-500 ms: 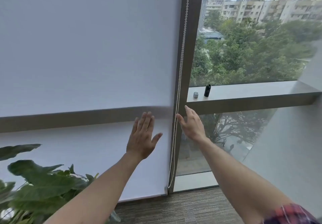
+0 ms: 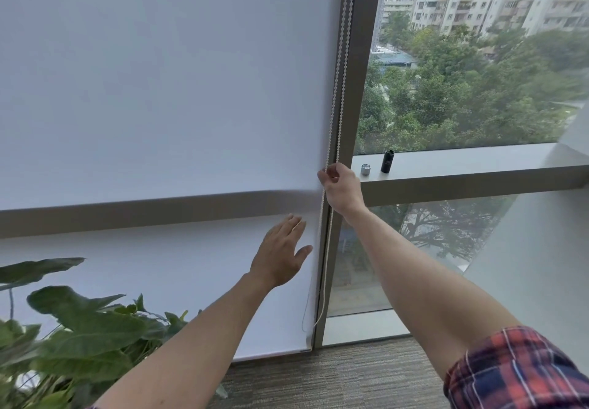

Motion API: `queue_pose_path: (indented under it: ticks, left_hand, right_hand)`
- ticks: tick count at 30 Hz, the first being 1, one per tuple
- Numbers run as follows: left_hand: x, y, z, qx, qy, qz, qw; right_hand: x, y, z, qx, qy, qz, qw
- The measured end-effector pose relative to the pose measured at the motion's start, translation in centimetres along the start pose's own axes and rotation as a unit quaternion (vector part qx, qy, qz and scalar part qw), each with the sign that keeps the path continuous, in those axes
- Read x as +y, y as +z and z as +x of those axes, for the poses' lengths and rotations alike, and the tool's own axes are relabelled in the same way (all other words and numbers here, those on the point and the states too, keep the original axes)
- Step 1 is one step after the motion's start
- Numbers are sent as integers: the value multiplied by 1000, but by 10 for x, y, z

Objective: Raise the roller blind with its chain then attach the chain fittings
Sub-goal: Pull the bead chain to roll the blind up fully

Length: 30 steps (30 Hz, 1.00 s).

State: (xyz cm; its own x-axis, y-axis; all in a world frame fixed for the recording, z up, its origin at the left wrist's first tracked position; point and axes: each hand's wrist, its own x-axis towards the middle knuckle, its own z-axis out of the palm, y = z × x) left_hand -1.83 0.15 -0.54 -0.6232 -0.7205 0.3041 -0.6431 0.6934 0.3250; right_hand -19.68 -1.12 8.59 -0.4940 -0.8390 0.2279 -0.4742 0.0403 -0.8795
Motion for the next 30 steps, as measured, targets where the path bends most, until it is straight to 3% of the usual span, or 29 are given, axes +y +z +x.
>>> queue_pose_path:
  ticks: [4,9,16,20,23,27,30]
  left_hand:
    - [3,-6,6,13,-15,-45,999]
    - [11,-21,19,40,-63,-165,983]
    - [40,-51,45,133,-117,-371,912]
    - [61,-72,58,131,-78,-466,872]
    - [79,-82,62,138,-35,-483,864]
    - [90,-86,62,157,-61,-509,844]
    - [83,-71,51,129,-66,-507,850]
  right_hand:
    - [-4,-4,3,33,-14,42,998]
    - [-5,-1,-12,-27,-34,116,992]
    - [10,5,-48,-10,-103,98,990]
    - [14,6,-62,17,-131,81,988]
    - [12,6,-71,19,-142,70,987]
    - [11,7,-80,26,-150,69,986]
    - [22,10,-90,-6,-134,44,990]
